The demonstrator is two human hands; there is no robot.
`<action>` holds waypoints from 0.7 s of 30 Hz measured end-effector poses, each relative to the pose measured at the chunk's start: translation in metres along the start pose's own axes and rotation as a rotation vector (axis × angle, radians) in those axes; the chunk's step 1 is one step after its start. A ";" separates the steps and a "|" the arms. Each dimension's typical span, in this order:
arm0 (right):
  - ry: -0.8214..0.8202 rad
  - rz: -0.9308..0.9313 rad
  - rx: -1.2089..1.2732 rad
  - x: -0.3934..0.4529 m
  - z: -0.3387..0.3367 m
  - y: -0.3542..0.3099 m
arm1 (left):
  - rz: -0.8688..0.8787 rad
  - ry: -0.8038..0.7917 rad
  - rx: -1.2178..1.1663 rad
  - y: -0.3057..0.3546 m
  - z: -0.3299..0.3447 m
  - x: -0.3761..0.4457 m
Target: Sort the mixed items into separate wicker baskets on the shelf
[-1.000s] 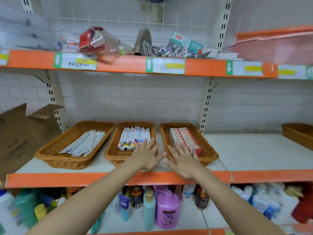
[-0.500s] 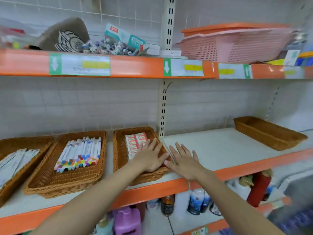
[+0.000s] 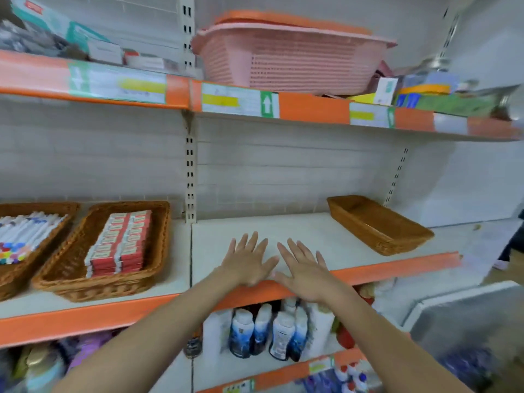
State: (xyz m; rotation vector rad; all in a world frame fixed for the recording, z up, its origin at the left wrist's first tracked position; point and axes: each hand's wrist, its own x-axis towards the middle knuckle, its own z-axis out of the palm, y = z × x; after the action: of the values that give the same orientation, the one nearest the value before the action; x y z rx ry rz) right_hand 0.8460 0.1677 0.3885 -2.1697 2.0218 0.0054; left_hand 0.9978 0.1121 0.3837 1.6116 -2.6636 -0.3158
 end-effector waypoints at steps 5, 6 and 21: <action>-0.013 0.020 0.031 -0.008 0.000 0.061 | -0.002 -0.036 0.014 0.053 0.007 0.026; -0.010 0.024 0.036 -0.006 0.000 0.073 | -0.002 -0.037 0.020 0.061 0.006 0.033; 0.098 0.097 0.024 0.073 -0.042 0.232 | 0.095 -0.002 0.048 0.157 -0.006 0.190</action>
State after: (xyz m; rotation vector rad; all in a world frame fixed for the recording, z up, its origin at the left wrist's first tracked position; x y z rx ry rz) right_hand 0.6174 0.0755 0.3919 -2.0942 2.1668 -0.1144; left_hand 0.7713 0.0147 0.3994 1.4911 -2.7581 -0.2537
